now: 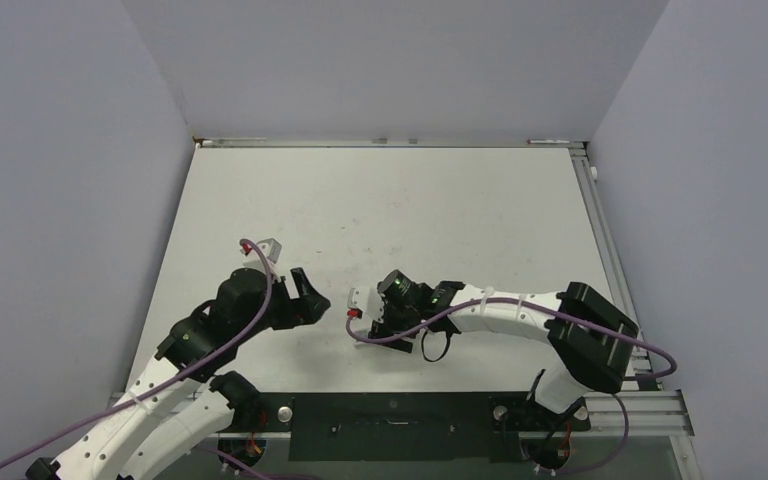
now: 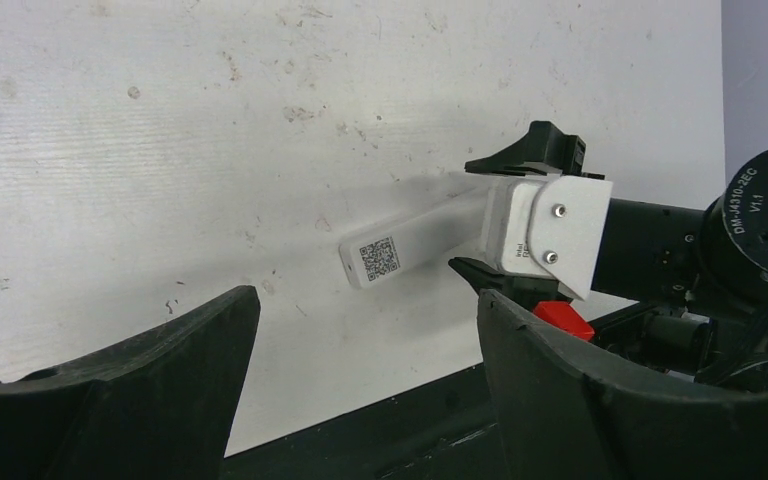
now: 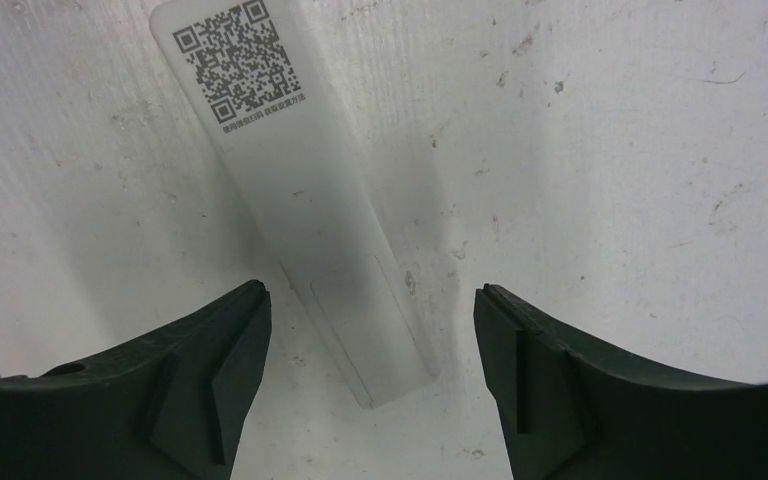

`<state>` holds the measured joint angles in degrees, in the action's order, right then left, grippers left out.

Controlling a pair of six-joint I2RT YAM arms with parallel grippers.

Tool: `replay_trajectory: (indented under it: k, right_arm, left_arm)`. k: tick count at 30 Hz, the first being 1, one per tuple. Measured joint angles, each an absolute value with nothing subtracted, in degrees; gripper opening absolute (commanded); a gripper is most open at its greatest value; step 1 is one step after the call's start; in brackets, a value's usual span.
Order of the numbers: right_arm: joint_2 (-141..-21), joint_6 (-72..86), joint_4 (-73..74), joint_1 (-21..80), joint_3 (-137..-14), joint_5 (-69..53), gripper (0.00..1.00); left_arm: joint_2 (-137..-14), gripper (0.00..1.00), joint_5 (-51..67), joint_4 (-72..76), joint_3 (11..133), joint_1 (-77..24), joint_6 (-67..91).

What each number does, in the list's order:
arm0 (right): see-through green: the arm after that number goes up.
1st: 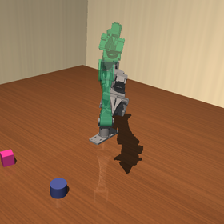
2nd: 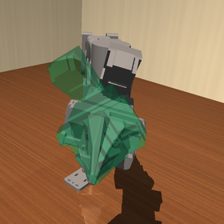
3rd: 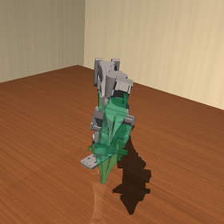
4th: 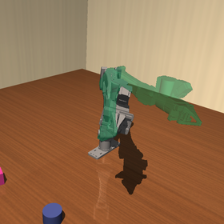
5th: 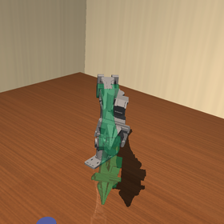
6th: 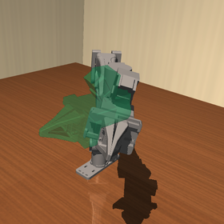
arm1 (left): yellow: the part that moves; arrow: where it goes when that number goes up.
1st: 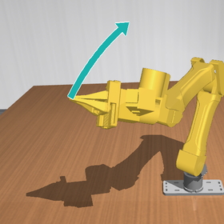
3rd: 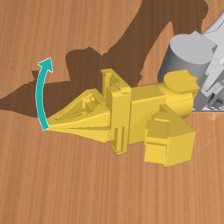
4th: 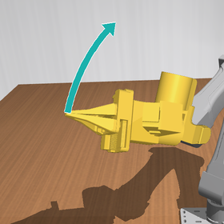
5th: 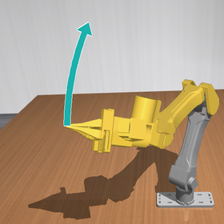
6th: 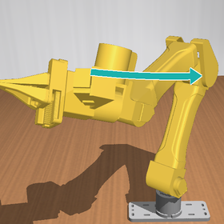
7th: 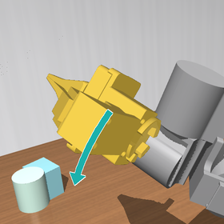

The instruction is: Load the batteries into the remote control

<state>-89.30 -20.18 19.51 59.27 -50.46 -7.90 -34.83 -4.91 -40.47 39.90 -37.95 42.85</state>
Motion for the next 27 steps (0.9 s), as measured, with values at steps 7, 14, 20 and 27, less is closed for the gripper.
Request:
replay_trajectory:
  k: [7,14,20,27]
  right_arm:
    - [-91.85,-20.18,19.27,59.27,-50.43,-7.84,0.64]
    - [-92.68,-19.7,18.85,59.29,-50.46,-7.84,0.47]
    - [-92.82,-18.65,18.92,59.9,-50.5,-7.55,0.24]
    - [-93.06,-15.77,19.51,61.3,-50.92,-4.89,0.09]
  left_arm:
    - [-34.68,0.77,-4.86,-40.42,39.9,-37.87,42.87]
    - [-34.46,0.78,-4.86,-40.42,39.9,-37.87,42.87]
    - [-33.78,0.78,-4.89,-40.49,39.9,-37.87,42.92]
    - [-33.63,0.78,-4.93,-40.66,39.9,-37.87,43.42]
